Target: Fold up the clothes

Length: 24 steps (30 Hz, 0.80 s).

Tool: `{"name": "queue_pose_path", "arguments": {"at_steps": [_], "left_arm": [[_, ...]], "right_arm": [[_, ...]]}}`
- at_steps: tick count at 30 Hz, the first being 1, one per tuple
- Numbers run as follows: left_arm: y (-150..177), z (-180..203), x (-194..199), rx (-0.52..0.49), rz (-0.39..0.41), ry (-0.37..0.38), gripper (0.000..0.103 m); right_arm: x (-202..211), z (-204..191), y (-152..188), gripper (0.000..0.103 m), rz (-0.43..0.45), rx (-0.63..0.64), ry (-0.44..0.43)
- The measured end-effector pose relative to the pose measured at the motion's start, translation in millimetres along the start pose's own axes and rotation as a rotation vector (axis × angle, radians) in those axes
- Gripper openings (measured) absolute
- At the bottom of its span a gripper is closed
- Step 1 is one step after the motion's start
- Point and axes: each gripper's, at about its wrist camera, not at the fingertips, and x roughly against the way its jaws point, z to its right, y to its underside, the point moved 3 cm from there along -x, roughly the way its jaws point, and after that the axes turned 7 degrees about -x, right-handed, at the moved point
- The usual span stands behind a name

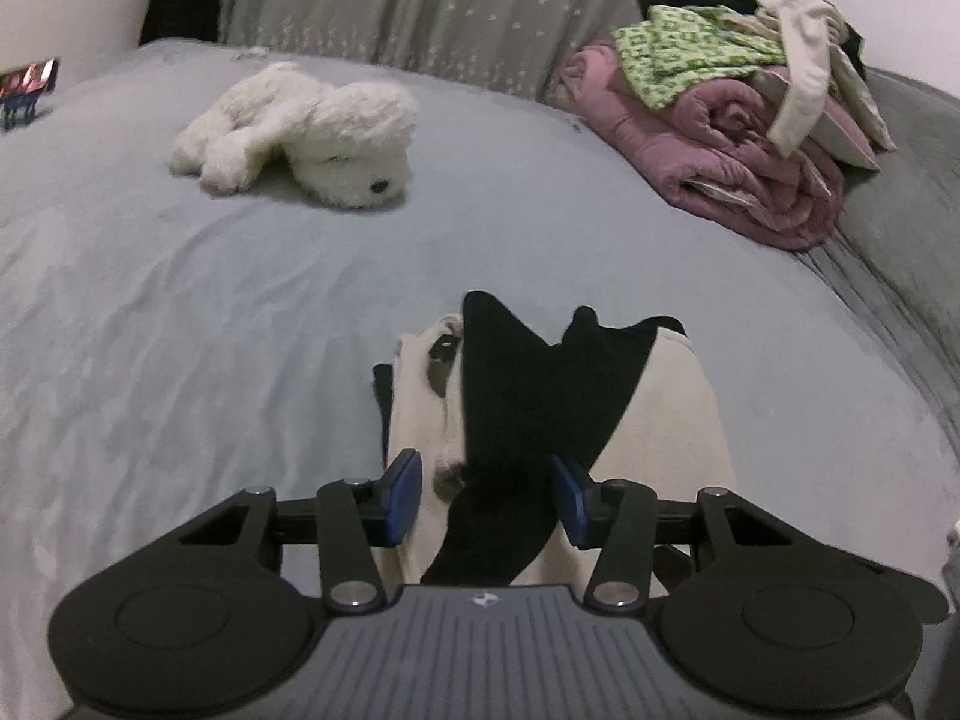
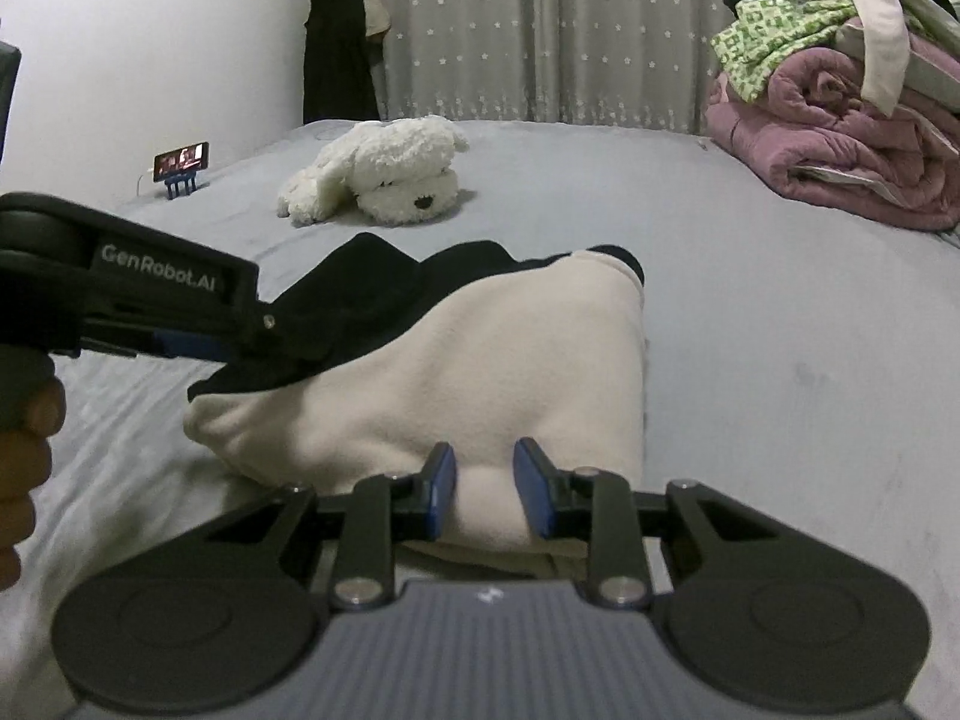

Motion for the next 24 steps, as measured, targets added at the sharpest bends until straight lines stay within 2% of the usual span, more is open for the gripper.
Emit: {"name": "queue_pose_path", "arguments": {"at_steps": [4,9,17,19,24], "left_arm": [[5,7,-10,-0.059,0.003,-0.039,0.047],[2,2,-16,-0.021,-0.025,-0.039,0.045],[5,7,-18,-0.031,-0.011,-0.065,0.045],[5,7,-17,-0.033,-0.011,-0.065,0.045],[4,9,-18,-0.048,-0.01,-0.069,0.045]], "right_arm": [[0,-1,0,0.025,0.007,-0.009,0.009],[2,2,-6,0.025,0.003,-0.026,-0.014],[8,31,-42,0.026,-0.01,-0.187,-0.14],[-2,40,-53,0.028,-0.011,-0.218,-0.116],[-40,58,-76,0.029,-0.081,-0.298,-0.142]]}}
